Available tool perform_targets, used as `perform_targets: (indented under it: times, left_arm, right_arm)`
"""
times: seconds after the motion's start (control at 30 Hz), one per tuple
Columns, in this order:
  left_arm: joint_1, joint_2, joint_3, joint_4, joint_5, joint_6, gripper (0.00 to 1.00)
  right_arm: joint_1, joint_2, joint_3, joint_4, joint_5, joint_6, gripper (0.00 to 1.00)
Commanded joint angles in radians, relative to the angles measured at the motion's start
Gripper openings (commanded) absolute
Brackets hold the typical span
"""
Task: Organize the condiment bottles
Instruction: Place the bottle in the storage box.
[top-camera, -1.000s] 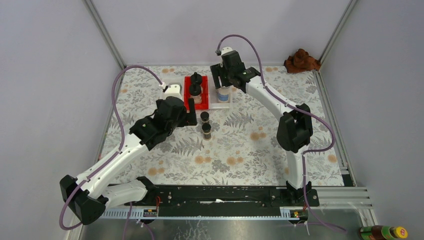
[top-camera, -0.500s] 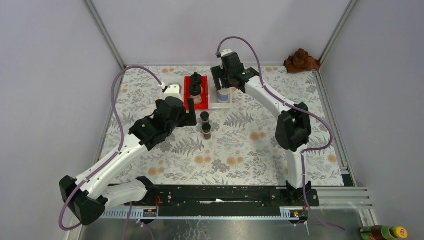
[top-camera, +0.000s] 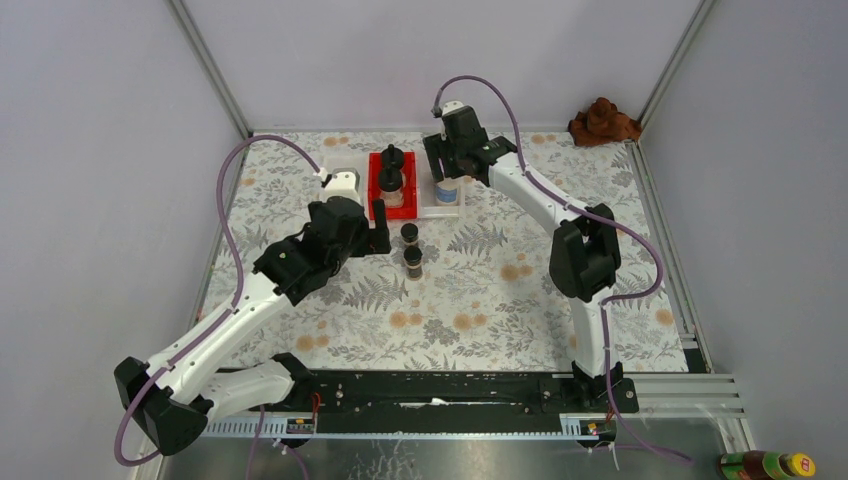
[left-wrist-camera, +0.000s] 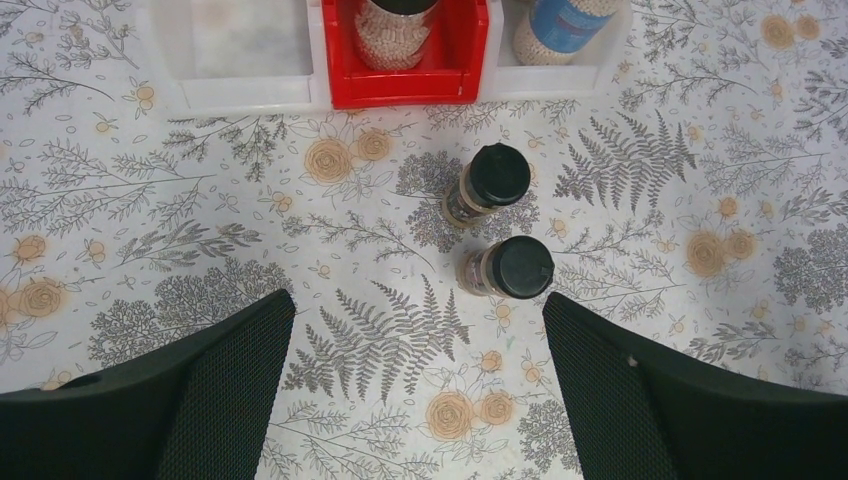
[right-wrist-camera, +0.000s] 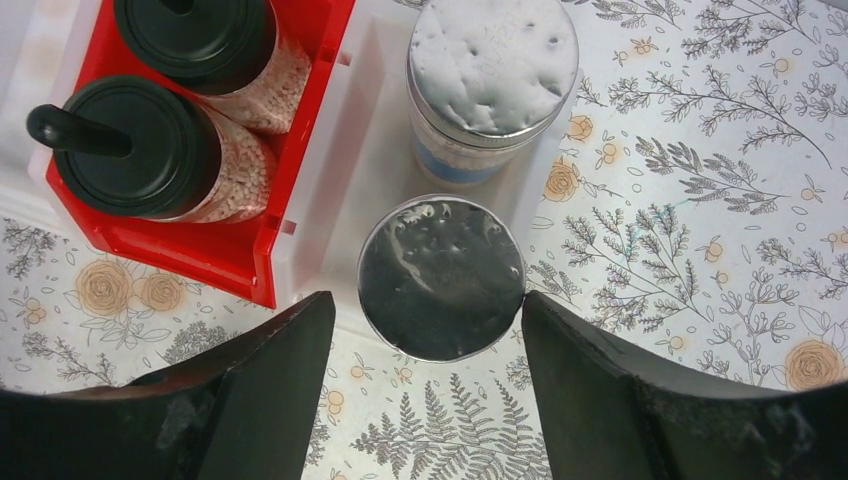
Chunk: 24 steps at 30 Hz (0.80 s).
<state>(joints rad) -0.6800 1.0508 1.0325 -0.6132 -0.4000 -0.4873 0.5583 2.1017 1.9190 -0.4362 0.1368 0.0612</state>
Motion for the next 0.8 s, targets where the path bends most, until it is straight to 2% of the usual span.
perform_targets:
  times: [0.0, 0.23, 0.33, 0.47, 0.77]
  left_arm:
    - [0.003, -0.014, -0.018, -0.01, -0.003, 0.006, 0.99]
    - [0.003, -0.015, -0.022, -0.009, -0.003, 0.006, 0.99]
    - [0.003, -0.016, -0.022, -0.009, -0.004, 0.006, 0.99]
    - [0.004, -0.013, -0.02, -0.009, -0.005, 0.006, 0.99]
    - [0.004, -0.006, -0.019, -0.002, -0.001, 0.005, 0.99]
  right_arm:
    - [-0.011, 0.011, 0.006, -0.002, -0.013, 0.004, 0.74]
    - [-0.011, 0.022, 0.014, -0.007, -0.02, 0.008, 0.6]
    - [-0.012, 0.021, 0.013, -0.007, -0.024, 0.013, 0.56]
    - [-0.011, 0.018, 0.01, -0.009, -0.028, 0.019, 0.53]
    - [-0.011, 0.013, 0.003, -0.008, -0.034, 0.027, 0.53]
